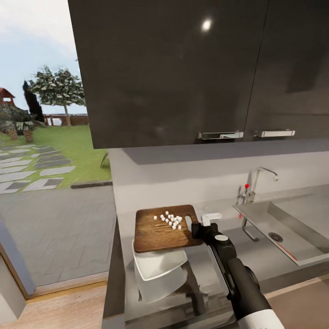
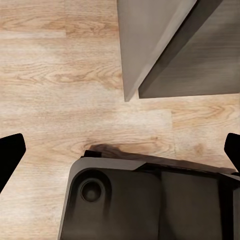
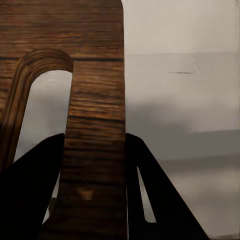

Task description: In the kitchen, take the Vidalia onion out of the sink, dice it on the chopping board with the paring knife, put the diced onion into the bowl on the countertop, then place both the paring knife and the chopping board into the sink.

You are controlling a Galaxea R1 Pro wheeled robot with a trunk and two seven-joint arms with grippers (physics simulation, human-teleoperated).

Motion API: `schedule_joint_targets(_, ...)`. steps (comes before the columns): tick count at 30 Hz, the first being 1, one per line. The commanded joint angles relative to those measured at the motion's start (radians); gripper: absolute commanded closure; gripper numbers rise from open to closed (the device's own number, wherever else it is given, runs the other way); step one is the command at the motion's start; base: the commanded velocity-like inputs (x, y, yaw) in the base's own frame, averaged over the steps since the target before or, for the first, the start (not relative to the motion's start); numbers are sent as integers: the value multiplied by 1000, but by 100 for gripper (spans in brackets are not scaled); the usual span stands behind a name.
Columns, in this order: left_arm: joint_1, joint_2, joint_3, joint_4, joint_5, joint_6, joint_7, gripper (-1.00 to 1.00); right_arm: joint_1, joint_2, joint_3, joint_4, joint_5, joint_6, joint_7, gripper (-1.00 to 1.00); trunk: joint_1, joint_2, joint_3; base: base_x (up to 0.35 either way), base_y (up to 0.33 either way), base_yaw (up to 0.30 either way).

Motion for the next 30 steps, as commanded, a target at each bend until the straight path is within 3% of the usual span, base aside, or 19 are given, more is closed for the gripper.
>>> schedule_joint_targets(1, 0, -1, 1, -1, 10, -1, -2, -100, -1, 0, 1, 12, 5, -23, -2, 100, 0, -2, -2, 0, 0, 0)
schedule_joint_targets(3, 0, -1, 1, -1, 10, -1, -2, -100, -1, 2, 2, 55, 5, -107, -3, 100, 0, -2, -2, 0, 0, 0)
schedule_joint_targets(8, 0, -1, 1, -1, 10, -1, -2, -100, -1, 4, 2, 74, 6, -147, -3, 100, 0, -2, -2, 0, 0, 0)
schedule_joint_targets(22, 0, -1, 1, 2, 10, -1, -2, -100, -1, 11, 3, 76, 8, -152, -3, 100, 0, -2, -2, 0, 6, 0)
schedule_joint_targets(30, 0, -1, 1, 2, 10, -1, -2, -100, -1, 12, 3, 76, 8, -152, -3, 100, 0, -2, -2, 0, 165, 0)
